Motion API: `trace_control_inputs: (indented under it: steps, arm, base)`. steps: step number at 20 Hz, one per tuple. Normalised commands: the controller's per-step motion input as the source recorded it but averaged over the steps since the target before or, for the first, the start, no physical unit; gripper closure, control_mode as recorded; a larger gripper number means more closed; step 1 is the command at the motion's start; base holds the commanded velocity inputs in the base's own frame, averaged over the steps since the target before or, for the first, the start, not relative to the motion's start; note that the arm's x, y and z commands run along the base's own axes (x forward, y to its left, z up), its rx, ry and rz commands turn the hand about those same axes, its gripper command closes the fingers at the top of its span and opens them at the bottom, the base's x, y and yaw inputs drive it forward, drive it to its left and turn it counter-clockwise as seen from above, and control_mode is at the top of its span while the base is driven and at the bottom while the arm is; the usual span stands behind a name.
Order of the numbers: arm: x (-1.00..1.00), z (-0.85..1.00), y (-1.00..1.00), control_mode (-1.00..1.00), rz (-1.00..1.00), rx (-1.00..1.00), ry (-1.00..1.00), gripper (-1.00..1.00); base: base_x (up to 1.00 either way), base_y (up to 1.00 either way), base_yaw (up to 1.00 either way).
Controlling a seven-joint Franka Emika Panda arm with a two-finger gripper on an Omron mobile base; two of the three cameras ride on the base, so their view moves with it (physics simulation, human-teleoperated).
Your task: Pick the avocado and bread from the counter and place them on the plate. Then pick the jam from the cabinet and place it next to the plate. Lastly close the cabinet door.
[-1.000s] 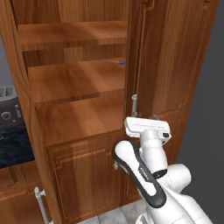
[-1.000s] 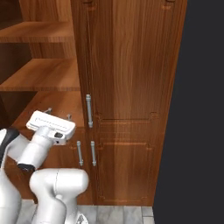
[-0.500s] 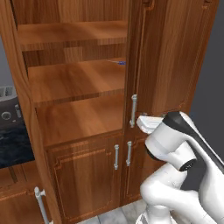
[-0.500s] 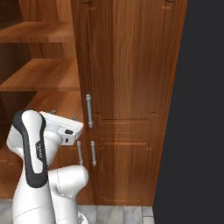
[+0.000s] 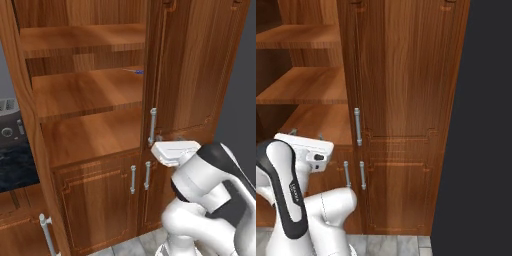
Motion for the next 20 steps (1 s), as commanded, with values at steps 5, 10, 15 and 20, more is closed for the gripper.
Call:
trace_control_inputs:
  steps: [5, 10, 15, 20]
  arm:
    - [-0.79, 0.03, 0.26, -1.00, 0.00, 0.01, 0.02, -1.00]
    - [-0.88, 0.19, 0.04, -1.00, 0.06, 0.15, 0.04, -1.00]
    - [-1.00, 0.26, -0.11, -1.00, 0.13, 0.25, 0.00, -1.00]
    - [-1.00, 0.17, 0.00, -1.00, 0.10, 0.22, 0.00, -1.00]
  base:
    - [0.00, 0.00, 0.00]
    - [0.00, 0.00, 0.00]
    - [0.00, 0.00, 0.00]
    - [0.00, 0.00, 0.00]
